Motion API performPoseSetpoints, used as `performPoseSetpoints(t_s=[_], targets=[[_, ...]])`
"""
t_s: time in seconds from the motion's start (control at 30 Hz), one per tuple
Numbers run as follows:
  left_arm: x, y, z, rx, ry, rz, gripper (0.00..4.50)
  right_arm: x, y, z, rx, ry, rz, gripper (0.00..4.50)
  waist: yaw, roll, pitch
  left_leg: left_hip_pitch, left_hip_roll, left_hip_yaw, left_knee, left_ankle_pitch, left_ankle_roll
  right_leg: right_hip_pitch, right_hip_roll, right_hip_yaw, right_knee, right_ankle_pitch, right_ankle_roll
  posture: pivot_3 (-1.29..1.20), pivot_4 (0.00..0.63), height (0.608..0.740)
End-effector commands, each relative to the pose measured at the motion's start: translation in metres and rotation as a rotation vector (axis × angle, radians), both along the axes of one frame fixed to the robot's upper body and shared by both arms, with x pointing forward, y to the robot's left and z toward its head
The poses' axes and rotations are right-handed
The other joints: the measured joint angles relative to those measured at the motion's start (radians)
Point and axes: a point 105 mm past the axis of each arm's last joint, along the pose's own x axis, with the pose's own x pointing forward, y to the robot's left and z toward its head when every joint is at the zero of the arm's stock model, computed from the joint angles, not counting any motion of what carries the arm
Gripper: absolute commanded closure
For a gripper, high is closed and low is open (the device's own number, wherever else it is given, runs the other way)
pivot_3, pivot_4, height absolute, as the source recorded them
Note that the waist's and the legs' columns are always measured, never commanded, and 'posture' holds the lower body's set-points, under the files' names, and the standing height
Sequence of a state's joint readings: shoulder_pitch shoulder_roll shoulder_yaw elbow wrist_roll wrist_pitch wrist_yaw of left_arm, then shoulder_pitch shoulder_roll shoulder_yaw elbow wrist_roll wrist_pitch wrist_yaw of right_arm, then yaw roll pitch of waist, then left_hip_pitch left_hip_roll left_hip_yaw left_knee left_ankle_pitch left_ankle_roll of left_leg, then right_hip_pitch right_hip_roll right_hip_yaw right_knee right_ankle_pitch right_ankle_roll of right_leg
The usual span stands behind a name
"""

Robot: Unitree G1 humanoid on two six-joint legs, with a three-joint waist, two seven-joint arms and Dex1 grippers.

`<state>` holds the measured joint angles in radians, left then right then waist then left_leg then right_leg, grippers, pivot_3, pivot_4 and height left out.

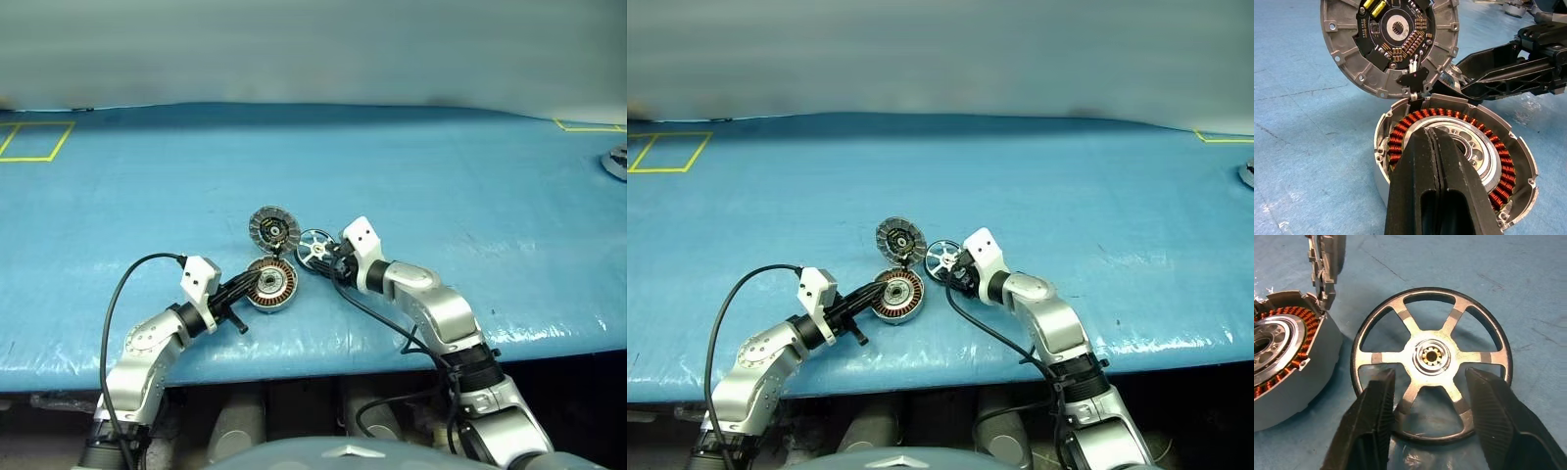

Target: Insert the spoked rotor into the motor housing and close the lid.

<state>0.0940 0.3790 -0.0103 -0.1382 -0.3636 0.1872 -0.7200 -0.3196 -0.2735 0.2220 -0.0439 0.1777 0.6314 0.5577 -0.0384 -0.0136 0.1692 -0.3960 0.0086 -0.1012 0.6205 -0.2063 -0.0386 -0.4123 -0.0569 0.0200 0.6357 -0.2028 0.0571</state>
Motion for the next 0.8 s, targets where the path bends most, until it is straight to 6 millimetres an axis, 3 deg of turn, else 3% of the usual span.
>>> performPoseSetpoints(t_s=[0.03, 0.1, 0.3, 0.6, 0.8], targets=[[-0.001, 0.002, -0.002, 0.013, 0.006, 0.007, 4.50, -0.001, -0.004, -0.008, -0.027, 0.023, -0.012, 3.09, -0.001, 0.000, -0.001, 0.000, 0.000, 0.000, 0.000, 0.000, 0.000, 0.000, 0.000, 0.000, 0.000, 0.000, 0.000, 0.00, 0.150, 0.740], [0.000, 0.002, -0.003, 0.013, 0.006, 0.005, 4.50, -0.001, -0.005, -0.008, -0.030, 0.017, -0.018, 3.31, -0.001, 0.000, -0.002, 0.001, 0.000, 0.000, 0.000, 0.000, 0.000, 0.001, 0.000, 0.000, 0.000, 0.000, 0.000, 0.00, 0.150, 0.740], [0.001, 0.000, -0.003, 0.011, 0.005, -0.005, 4.50, 0.003, -0.021, -0.002, -0.034, -0.021, -0.088, 3.31, 0.001, 0.000, -0.002, 0.001, 0.000, 0.000, 0.000, 0.000, 0.000, 0.001, 0.000, 0.000, 0.000, 0.000, 0.000, 0.00, 0.150, 0.740], [0.004, 0.004, 0.007, -0.009, -0.022, -0.027, 4.50, -0.001, -0.079, 0.026, -0.052, -0.133, -0.232, 3.31, 0.007, 0.000, -0.002, -0.001, -0.001, 0.000, -0.001, 0.000, 0.000, -0.001, -0.001, 0.000, -0.001, 0.000, 0.000, 0.00, 0.150, 0.740], [0.007, 0.010, 0.017, -0.010, -0.051, -0.039, 4.50, -0.043, -0.051, 0.050, 0.074, -0.163, 0.098, 3.31, -0.002, 0.001, 0.000, -0.003, 0.000, 0.000, -0.001, 0.000, 0.001, -0.002, -0.001, 0.000, -0.001, 0.000, 0.000, 0.00, 0.150, 0.740]])
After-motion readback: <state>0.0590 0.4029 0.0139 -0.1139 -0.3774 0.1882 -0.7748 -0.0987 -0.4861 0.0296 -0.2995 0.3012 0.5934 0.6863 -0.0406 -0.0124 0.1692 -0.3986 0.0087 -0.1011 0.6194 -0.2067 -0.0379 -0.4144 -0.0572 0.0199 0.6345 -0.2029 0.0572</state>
